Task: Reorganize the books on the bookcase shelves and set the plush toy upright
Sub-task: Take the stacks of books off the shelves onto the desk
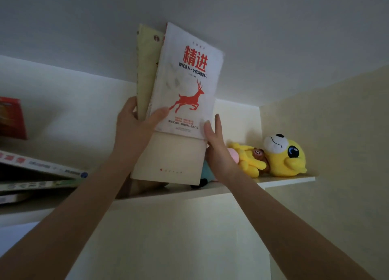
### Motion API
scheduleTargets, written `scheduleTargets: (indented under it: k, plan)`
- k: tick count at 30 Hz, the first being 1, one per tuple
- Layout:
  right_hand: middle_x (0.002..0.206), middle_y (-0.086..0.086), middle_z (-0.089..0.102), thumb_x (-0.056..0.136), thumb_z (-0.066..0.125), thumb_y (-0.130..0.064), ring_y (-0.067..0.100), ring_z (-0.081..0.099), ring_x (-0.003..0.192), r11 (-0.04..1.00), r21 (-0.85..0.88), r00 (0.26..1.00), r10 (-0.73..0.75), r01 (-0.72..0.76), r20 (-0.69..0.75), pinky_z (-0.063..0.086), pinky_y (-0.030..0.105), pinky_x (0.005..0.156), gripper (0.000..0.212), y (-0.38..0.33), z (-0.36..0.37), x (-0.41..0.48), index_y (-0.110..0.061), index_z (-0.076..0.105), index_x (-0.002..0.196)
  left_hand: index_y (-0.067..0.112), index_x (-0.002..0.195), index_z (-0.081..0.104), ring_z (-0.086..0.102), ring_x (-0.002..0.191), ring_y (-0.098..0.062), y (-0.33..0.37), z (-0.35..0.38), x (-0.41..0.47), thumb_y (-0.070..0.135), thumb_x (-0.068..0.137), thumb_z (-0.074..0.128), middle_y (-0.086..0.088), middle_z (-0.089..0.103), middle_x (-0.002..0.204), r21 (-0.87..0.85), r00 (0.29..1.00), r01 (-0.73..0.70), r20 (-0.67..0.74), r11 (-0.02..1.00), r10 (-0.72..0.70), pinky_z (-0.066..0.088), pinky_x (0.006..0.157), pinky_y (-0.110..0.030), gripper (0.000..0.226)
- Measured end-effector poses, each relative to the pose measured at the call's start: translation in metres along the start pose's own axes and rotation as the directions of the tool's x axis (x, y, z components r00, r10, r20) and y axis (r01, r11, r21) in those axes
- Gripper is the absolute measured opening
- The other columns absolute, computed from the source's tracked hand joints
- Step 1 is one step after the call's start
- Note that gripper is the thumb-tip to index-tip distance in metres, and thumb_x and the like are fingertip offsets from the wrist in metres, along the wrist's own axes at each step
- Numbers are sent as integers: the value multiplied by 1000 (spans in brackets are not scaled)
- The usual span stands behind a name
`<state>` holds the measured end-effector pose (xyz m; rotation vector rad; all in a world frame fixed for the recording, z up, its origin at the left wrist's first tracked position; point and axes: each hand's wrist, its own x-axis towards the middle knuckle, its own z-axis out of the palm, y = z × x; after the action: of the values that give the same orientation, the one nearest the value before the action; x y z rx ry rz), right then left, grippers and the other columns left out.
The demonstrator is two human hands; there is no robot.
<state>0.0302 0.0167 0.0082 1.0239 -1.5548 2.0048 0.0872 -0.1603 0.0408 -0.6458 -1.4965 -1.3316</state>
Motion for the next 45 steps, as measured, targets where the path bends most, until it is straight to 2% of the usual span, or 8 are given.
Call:
scheduleTargets:
  k: [4,9,14,18,26,36,42,45]
  plan:
    - [128,-8,54,74,75,-39,14,59,112,984,-141,989,-118,105,-91,56,38,88,88,-6,18,0,-41,20,142,29,107,53,66,66,4,7,-4,-1,34,81,70,16,64,91,-74,997,68,49,995,-64,49,49,-9,32]
    - [123,-14,57,73,76,-37,8,62,103,976,-147,963,-190,163,-193,58,28,78,84,-19,31,-27,-41,26,141,32,110,59,71,71,-9,15,-20,-1,42,74,70,6,73,91,-139,965,230,164,963,-207,56,55,-26,39]
    - [122,-9,58,71,81,-32,16,63,106,974,-123,945,-216,191,-244,59,39,81,81,-54,32,-60,-41,33,136,27,107,64,72,70,-12,33,-19,-9,40,80,64,6,75,88,-224,910,363,294,905,-292,55,50,-25,30]
    - [116,-8,62,73,81,-25,17,68,97,981,-145,962,-159,128,-223,60,38,73,77,-83,18,-88,-38,37,134,23,102,67,71,64,-10,42,-2,-31,42,83,63,3,75,86,-254,839,502,372,826,-396,52,47,-21,28]
    - [115,-11,65,70,82,-33,20,69,95,962,-223,917,56,-155,-396,59,46,75,76,-49,-30,-169,-44,40,132,16,114,62,72,73,-14,16,39,-126,33,82,65,-1,74,95,-298,765,629,402,718,-504,53,50,-23,36]
    - [104,-13,70,64,82,-28,14,72,87,866,-153,728,290,-476,-621,60,35,68,66,14,-92,-319,-39,49,121,24,108,56,72,74,-17,-34,87,-292,31,77,70,0,74,91,-142,538,825,494,547,-683,56,55,-27,35]
    - [108,-16,66,68,82,-34,11,69,92,744,-138,586,382,-654,-715,60,38,75,68,77,-134,-387,-43,45,124,22,111,53,72,74,-19,-82,116,-385,35,80,69,-1,71,96,35,298,932,494,362,-816,55,55,-29,37]
    - [108,-17,64,70,81,-33,6,68,91,645,-131,514,452,-753,-729,59,28,72,65,120,-154,-424,-43,44,122,19,111,53,70,79,-20,-116,128,-438,34,80,70,-4,69,99,128,183,956,449,266,-875,55,57,-29,38]
